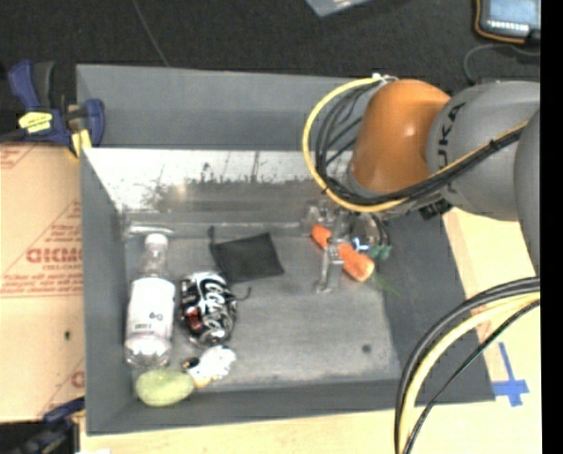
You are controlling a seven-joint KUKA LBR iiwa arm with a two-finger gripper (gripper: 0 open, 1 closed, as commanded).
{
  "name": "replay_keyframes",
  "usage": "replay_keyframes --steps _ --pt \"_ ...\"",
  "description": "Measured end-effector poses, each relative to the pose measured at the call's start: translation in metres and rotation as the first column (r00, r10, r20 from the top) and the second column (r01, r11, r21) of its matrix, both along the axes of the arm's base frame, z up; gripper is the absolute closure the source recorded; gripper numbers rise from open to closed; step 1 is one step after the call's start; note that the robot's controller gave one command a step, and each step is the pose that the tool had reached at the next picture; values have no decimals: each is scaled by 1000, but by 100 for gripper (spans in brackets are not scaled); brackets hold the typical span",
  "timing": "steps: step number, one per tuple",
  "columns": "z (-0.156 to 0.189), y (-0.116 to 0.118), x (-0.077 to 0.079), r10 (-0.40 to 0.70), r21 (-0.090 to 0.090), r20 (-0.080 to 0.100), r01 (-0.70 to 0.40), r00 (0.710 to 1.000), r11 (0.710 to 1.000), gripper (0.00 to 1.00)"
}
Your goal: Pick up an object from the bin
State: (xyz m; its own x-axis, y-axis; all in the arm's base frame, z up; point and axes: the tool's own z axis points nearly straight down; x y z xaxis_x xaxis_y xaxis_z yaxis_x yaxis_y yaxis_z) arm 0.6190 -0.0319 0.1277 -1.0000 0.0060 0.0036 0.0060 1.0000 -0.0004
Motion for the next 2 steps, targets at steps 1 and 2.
replay_keyframes --steps 1,2 --pt "5 0 2 0 -1 8 0 1000 1000 0" --pt "-42 60 20 111 -2 10 -111 994 994 0"
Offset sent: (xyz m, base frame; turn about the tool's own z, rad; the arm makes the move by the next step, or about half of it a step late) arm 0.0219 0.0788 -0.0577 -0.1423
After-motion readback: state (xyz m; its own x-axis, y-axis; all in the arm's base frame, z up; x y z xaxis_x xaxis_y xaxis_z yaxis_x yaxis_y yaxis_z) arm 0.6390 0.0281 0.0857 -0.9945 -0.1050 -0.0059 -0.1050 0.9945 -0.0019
